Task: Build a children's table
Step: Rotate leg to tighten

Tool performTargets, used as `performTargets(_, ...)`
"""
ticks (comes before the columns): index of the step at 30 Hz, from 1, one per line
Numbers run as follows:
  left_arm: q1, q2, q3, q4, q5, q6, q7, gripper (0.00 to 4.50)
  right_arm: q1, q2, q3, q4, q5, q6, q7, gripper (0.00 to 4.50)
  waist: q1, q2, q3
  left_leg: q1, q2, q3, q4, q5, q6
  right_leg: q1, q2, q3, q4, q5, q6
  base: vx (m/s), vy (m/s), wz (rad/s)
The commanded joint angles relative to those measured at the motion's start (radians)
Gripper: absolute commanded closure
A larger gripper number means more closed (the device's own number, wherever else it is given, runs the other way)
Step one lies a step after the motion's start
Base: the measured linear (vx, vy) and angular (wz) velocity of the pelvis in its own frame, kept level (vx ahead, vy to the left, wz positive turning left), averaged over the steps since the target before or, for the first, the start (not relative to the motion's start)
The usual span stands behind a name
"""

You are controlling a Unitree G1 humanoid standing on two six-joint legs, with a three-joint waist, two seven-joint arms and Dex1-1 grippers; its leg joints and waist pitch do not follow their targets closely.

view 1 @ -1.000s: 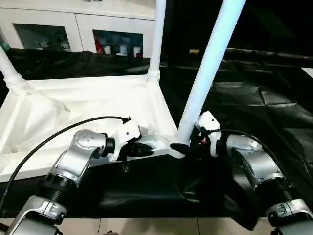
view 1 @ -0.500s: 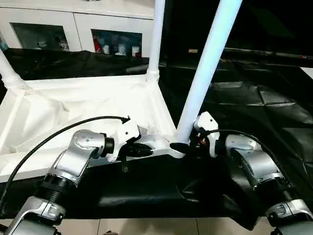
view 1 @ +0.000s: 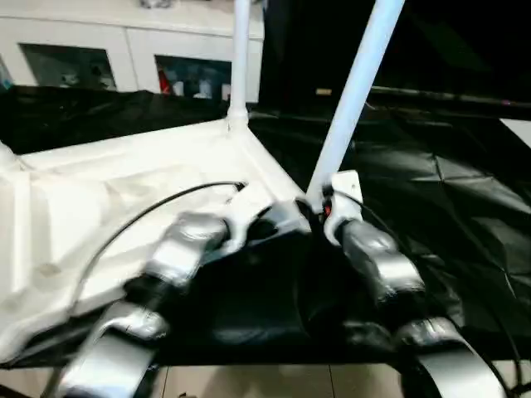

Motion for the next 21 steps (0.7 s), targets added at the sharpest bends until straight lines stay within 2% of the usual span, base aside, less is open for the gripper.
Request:
performTargets(1, -0.011, -0.014, -0.007, 0.023, 0.005, 0.000, 0.022, 4.50, 0.015, 0.012, 0.004, 0.067, -0.025, 0.017, -0.024, 1.83, -0.001, 0.010, -0.058, -0.005, 0.024, -0.007, -0.075, -0.179, -0.015, 0.049, -0.072, 0.061, -0.087, -0.265, -0.106, 0.000, 0.000, 0.00)
performTargets(2, -0.018, -0.017, -0.010, 0.036, 0.011, -0.012, 0.016, 4.50, -0.001, 0.024, 0.011, 0.084, -0.031, 0.003, -0.019, 1.83, -0.002, 0.009, -0.059, -0.008, 0.024, -0.005, -0.073, -0.163, -0.009, 0.049, -0.072, 0.061, -0.082, -0.216, -0.120, 0.000, 0.000, 0.00)
performTargets(3, -0.020, -0.015, -0.010, 0.044, 0.014, -0.022, 0.010, 4.50, -0.012, 0.036, 0.006, 0.097, -0.024, -0.011, -0.003, 1.83, -0.004, 0.010, -0.059, -0.008, 0.022, -0.004, -0.073, -0.162, -0.001, 0.050, -0.072, 0.062, -0.082, -0.205, -0.130, 0.000, 0.000, 0.00)
performTargets(4, -0.020, -0.014, -0.009, 0.047, 0.013, -0.024, 0.009, 4.50, -0.018, 0.041, 0.004, 0.104, -0.016, -0.019, 0.003, 1.27, -0.002, 0.009, -0.058, -0.007, 0.023, -0.004, -0.073, -0.164, 0.000, 0.051, -0.073, 0.061, -0.083, -0.208, -0.131, 0.000, 0.000, 0.00)
performTargets(8, -0.010, 0.007, -0.006, 0.047, 0.007, -0.044, -0.009, 4.50, -0.033, 0.033, 0.003, 0.111, -0.018, -0.055, 0.021, 0.97, -0.002, 0.004, -0.054, -0.005, 0.025, -0.004, -0.076, -0.187, 0.005, 0.049, -0.075, 0.060, -0.089, -0.268, -0.120, 0.000, 0.000, 0.00)
performTargets(11, 0.001, 0.022, -0.007, 0.035, 0.004, -0.047, -0.033, 4.50, -0.033, 0.014, 0.009, 0.098, -0.019, -0.070, 0.058, 0.69, -0.002, 0.006, -0.054, -0.008, 0.025, -0.005, -0.076, -0.193, 0.006, 0.050, -0.075, 0.061, -0.089, -0.277, -0.119, 0.000, 0.000, 0.00)
performTargets(13, 0.019, 0.051, -0.016, 0.012, 0.000, -0.045, -0.079, 4.50, -0.026, -0.024, 0.017, 0.063, -0.011, -0.065, 0.160, 0.45, -0.002, 0.006, -0.055, -0.008, 0.026, -0.005, -0.076, -0.182, 0.010, 0.051, -0.076, 0.061, -0.087, -0.260, -0.124, 0.000, 0.000, 0.00)
performTargets(14, 0.030, 0.070, -0.021, -0.005, -0.004, -0.042, -0.112, 4.50, -0.017, -0.053, 0.027, 0.035, -0.006, -0.056, 0.239, 0.45, -0.001, 0.004, -0.056, -0.011, 0.026, -0.005, -0.074, -0.177, 0.020, 0.056, -0.075, 0.061, -0.085, -0.242, -0.129, 0.000, 0.000, 0.00)
performTargets(15, 0.033, 0.074, -0.022, -0.008, -0.005, -0.042, -0.118, 4.50, -0.015, -0.058, 0.030, 0.029, -0.006, -0.054, 0.254, 0.45, 0.000, 0.005, -0.056, -0.011, 0.027, -0.004, -0.073, -0.170, 0.027, 0.056, -0.075, 0.062, -0.085, -0.228, -0.132, 0.000, 0.000, 0.00)
performTargets(16, 0.047, 0.100, -0.032, -0.033, -0.011, -0.037, -0.166, 4.50, 0.009, -0.103, 0.059, -0.025, -0.001, -0.036, 0.362, 0.45, 0.002, 0.008, -0.057, -0.011, 0.026, -0.003, -0.071, -0.143, 0.040, 0.057, -0.074, 0.062, -0.081, -0.188, -0.145, 0.000, 0.000, 0.00)
performTargets(17, 0.047, 0.100, -0.032, -0.033, -0.011, -0.037, -0.166, 4.50, 0.009, -0.103, 0.059, -0.025, -0.001, -0.036, 0.362, 0.45, 0.003, 0.007, -0.057, -0.011, 0.027, -0.003, -0.071, -0.137, 0.044, 0.058, -0.074, 0.062, -0.080, -0.177, -0.148, 0.000, 0.000, 0.00)
performTargets(18, 0.070, 0.144, -0.053, -0.073, -0.020, -0.033, -0.247, 4.50, 0.045, -0.174, 0.106, -0.096, -0.009, -0.025, 0.492, 0.45, 0.003, 0.009, -0.056, -0.011, 0.028, -0.003, -0.071, -0.128, 0.048, 0.058, -0.074, 0.062, -0.078, -0.157, -0.158, 0.000, 0.000, 0.00)
performTargets(21, 0.086, 0.176, -0.067, -0.103, -0.029, -0.033, -0.307, 4.50, 0.067, -0.220, 0.131, -0.134, -0.009, -0.012, 0.575, 0.45, 0.002, 0.009, -0.059, -0.009, 0.031, -0.002, -0.070, -0.108, 0.055, 0.058, -0.072, 0.062, -0.071, -0.107, -0.184, 0.000, 0.000, 0.00)
